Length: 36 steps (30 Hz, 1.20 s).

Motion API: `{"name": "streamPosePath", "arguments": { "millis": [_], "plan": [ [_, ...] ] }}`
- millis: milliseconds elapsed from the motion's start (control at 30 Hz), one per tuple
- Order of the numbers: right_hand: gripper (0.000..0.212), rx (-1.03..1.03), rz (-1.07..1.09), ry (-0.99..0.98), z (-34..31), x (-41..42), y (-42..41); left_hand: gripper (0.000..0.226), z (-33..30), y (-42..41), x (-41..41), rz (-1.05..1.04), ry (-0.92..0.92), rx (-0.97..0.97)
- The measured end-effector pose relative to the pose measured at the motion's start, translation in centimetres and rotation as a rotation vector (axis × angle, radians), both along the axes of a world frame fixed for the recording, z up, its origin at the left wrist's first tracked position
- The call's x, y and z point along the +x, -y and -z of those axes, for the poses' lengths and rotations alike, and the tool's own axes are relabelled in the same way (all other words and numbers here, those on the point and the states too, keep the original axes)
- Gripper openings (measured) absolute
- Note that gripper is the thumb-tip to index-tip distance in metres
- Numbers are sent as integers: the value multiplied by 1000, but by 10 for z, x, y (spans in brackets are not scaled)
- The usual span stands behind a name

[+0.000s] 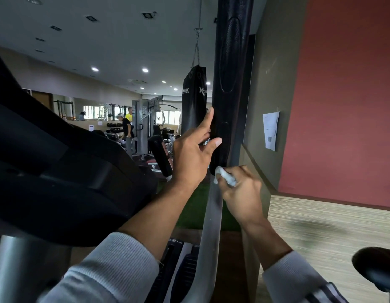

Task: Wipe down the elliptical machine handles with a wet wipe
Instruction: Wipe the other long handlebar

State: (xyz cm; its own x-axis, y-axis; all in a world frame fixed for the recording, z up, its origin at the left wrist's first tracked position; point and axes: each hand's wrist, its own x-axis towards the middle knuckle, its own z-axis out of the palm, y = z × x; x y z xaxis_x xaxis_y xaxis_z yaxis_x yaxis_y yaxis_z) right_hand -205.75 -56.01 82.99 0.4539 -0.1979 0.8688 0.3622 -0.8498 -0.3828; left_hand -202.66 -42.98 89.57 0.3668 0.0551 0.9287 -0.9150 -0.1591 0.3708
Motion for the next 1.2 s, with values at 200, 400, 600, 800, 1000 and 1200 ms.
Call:
{"name": "streamPosePath", "arguments": {
  "millis": [200, 400, 600, 800, 1000, 1200],
  "plan": [
    [9, 184, -4, 18, 1, -4, 4, 73, -2, 1, -1, 4, 7, 4],
    [15, 169, -61, 81, -7, -4, -11, 71, 1, 0, 0, -8, 18, 8],
    [13, 184, 5, 2, 4, 1, -8, 72, 0, -1, -1, -1, 13, 16],
    [14, 392, -89, 118, 3, -8, 3, 72, 0, 1, 1, 7, 25, 12],
    [16, 277, -123, 133, -5, -1, 0, 70, 2, 1, 2, -13, 57, 22],
    [13, 264, -79, 141, 5, 0, 8, 69, 2, 1, 0, -17, 45, 29]
  ]
}}
